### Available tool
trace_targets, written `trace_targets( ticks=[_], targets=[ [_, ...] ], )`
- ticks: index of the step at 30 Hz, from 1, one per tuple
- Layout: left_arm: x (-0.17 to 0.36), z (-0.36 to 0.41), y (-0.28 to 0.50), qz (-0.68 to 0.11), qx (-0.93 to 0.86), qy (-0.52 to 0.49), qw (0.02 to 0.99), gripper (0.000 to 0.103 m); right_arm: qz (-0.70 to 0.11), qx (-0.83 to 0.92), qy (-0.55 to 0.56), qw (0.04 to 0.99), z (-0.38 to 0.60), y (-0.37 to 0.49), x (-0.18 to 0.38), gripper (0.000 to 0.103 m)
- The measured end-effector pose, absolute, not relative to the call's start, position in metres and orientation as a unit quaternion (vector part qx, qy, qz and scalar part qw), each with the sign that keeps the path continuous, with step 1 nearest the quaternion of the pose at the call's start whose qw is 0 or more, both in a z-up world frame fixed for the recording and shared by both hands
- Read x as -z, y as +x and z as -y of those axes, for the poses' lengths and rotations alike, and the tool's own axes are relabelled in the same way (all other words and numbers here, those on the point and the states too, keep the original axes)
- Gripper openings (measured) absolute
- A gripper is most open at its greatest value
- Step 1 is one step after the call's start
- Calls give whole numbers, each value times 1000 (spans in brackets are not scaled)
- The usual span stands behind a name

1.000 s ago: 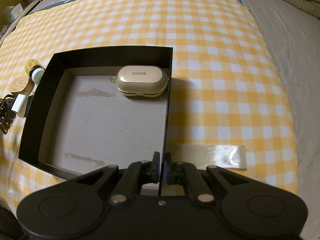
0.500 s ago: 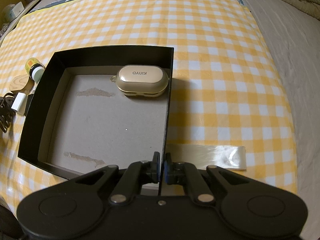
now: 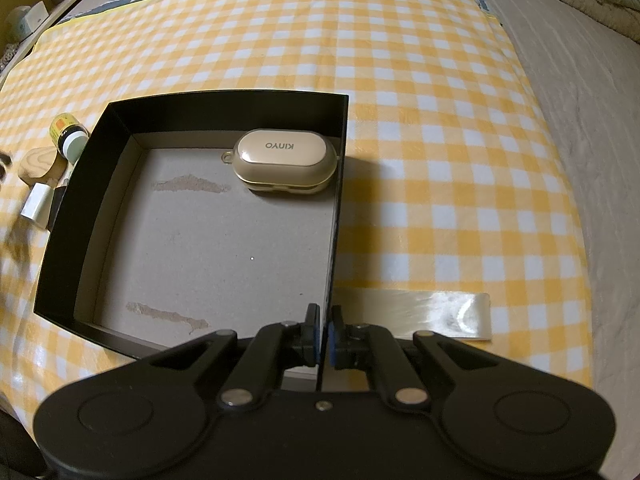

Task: Organize rigid objects
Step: 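Carry the claw clip into the box beside the earbud case and release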

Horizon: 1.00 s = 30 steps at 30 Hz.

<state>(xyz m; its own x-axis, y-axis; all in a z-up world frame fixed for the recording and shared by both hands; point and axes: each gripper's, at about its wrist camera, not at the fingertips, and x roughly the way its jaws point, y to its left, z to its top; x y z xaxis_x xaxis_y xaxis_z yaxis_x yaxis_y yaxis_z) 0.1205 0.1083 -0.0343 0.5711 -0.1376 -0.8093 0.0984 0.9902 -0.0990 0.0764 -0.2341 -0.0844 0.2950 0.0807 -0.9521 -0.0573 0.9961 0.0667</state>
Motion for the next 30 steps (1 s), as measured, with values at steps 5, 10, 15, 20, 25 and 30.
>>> trace_targets(
  ticks=[5,10,15,20,25,30],
  targets=[
    [12,-89,120,-424,89,-56,899,46,-592,-43,11,805,235,77,84,4],
    [7,-37,126,-414,145,-36,898,46,-592,-43,10,805,233,76,84,4],
    [17,18,136,-434,187,-48,880,46,-592,-41,10,805,234,76,84,4],
    [41,71,148,-472,198,-69,856,46,-591,-42,9,805,234,76,84,4],
    [75,114,156,-516,194,-80,830,46,-592,-41,12,805,234,77,84,4],
    [95,141,166,-532,190,-102,819,46,-592,-41,13,805,233,76,84,4]
  ],
)
